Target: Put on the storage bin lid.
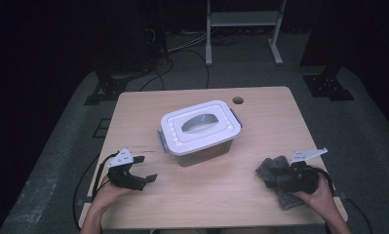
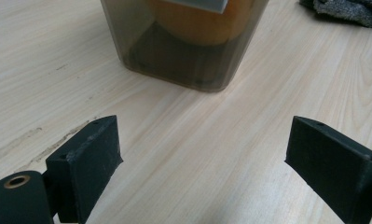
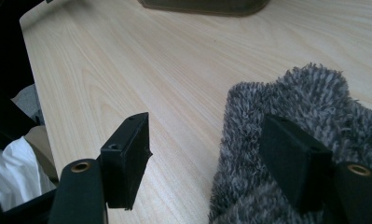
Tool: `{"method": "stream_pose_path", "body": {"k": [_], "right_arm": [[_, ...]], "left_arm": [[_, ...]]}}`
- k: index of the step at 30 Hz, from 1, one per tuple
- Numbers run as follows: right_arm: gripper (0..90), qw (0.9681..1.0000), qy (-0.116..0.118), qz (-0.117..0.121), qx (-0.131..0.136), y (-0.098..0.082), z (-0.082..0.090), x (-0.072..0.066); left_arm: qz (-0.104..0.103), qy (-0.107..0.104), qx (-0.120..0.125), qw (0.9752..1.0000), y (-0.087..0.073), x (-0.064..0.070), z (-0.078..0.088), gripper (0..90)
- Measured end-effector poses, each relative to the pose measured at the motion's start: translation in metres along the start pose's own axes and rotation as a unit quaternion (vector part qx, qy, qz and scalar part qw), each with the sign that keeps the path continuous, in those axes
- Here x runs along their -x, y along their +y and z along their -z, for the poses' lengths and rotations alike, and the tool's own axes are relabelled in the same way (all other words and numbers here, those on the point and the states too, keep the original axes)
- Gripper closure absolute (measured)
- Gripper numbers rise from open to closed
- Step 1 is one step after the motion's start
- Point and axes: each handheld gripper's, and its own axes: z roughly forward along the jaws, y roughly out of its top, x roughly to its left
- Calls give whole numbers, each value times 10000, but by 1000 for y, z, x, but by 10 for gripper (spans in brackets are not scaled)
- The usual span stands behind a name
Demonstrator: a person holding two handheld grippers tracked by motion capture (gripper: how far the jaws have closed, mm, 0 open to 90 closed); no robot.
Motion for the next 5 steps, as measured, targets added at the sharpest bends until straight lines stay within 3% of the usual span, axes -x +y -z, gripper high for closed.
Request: {"method": "stream_pose_path", "body": {"k": [5], "right_arm": [[324,10000,-3,15,-12,0,-1,0]], "left_arm": [[-2,-10,-16,10000,-2,1,-1,94]]}}
